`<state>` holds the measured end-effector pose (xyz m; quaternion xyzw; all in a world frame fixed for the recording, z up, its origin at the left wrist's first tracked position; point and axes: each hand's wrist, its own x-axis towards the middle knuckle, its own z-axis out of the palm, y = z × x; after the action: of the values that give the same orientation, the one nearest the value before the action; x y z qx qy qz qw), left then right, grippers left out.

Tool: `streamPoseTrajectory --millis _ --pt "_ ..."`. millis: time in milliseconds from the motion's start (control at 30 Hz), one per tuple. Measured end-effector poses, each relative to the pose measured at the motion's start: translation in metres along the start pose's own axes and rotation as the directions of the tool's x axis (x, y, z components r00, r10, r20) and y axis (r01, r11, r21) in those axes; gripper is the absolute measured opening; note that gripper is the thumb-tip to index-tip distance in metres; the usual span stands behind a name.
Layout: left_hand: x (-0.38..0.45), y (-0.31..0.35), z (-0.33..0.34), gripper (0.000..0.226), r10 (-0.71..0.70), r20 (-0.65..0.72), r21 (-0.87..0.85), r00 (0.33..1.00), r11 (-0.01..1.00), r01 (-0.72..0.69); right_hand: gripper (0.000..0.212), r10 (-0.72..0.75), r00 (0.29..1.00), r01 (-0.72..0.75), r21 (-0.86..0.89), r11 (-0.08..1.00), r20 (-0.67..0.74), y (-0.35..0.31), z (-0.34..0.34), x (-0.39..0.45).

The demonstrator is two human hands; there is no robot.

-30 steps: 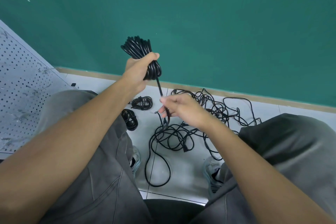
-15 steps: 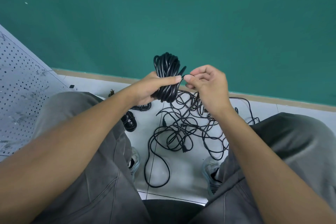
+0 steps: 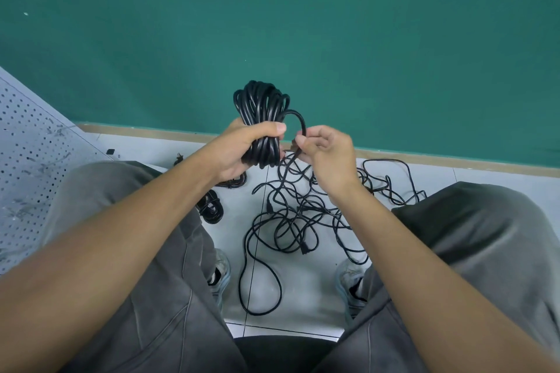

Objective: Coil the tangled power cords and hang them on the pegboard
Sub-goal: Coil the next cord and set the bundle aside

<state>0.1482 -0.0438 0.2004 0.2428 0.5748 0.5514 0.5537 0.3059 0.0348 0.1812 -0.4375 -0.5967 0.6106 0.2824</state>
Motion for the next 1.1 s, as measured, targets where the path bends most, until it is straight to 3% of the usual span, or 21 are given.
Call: streamPoseTrajectory --millis 100,167,267,333,467,567,667,767,867,933,1000,1100 --pt "-0.002 -0.001 0.0 0.004 0.003 0.037 0.126 0.999 0.992 -0.007 0.003 0.03 0.993 -0.012 0.153 0.988 -0.116 -0.007 -0.001 0.002" --pt "-0.002 -0.004 0.003 0.007 0.01 0.049 0.158 0.999 0.987 -0.017 0.005 0.06 0.99 -0.032 0.208 0.978 -0.13 -0.01 -0.003 0.004" --pt "0.0 -0.004 0.008 0.039 0.07 0.02 0.266 0.997 0.961 -0.072 0.007 0.078 0.986 -0.043 0.232 0.972 -0.146 -0.015 -0.006 0.007" --pt "0.001 -0.004 0.011 0.045 0.072 0.046 0.311 0.996 0.947 -0.083 0.008 0.051 0.987 -0.016 0.223 0.975 -0.15 -0.018 -0.006 0.009" --pt "-0.001 -0.008 0.015 0.055 -0.002 0.15 0.192 0.989 0.981 -0.028 0.007 -0.021 0.985 0.041 0.112 0.993 -0.169 -0.021 -0.009 0.012" --pt "-0.001 -0.008 0.016 0.038 -0.001 0.164 0.13 0.986 0.991 -0.02 0.005 -0.078 0.983 0.084 0.029 0.996 -0.165 -0.017 -0.01 0.014" --pt "-0.001 -0.007 0.02 0.011 0.0 0.101 0.05 0.995 0.999 -0.005 0.018 -0.099 0.986 0.102 0.019 0.995 -0.135 -0.005 0.001 0.011" --pt "0.002 -0.006 0.02 0.015 0.004 0.061 -0.063 0.998 0.998 -0.001 0.049 0.019 0.997 -0.018 -0.011 1.0 0.075 0.006 0.016 -0.005" --pt "0.008 0.001 0.012 0.02 0.013 -0.075 -0.177 0.997 0.984 -0.026 0.082 0.173 0.912 -0.13 -0.138 0.982 0.372 0.009 0.025 -0.022" --pt "0.013 0.006 0.001 0.017 0.02 -0.236 -0.233 0.971 0.969 -0.077 0.09 0.232 0.864 -0.173 -0.17 0.97 0.447 0.01 0.026 -0.027" --pt "0.017 0.013 -0.009 0.014 0.047 -0.411 -0.133 0.911 0.985 -0.111 0.083 0.242 0.847 -0.157 -0.212 0.965 0.474 0.003 0.023 -0.03" --pt "0.023 0.016 -0.023 0.021 0.16 -0.543 0.128 0.824 0.986 -0.107 0.033 0.062 0.864 0.052 -0.21 0.976 0.5 -0.004 0.015 -0.031"
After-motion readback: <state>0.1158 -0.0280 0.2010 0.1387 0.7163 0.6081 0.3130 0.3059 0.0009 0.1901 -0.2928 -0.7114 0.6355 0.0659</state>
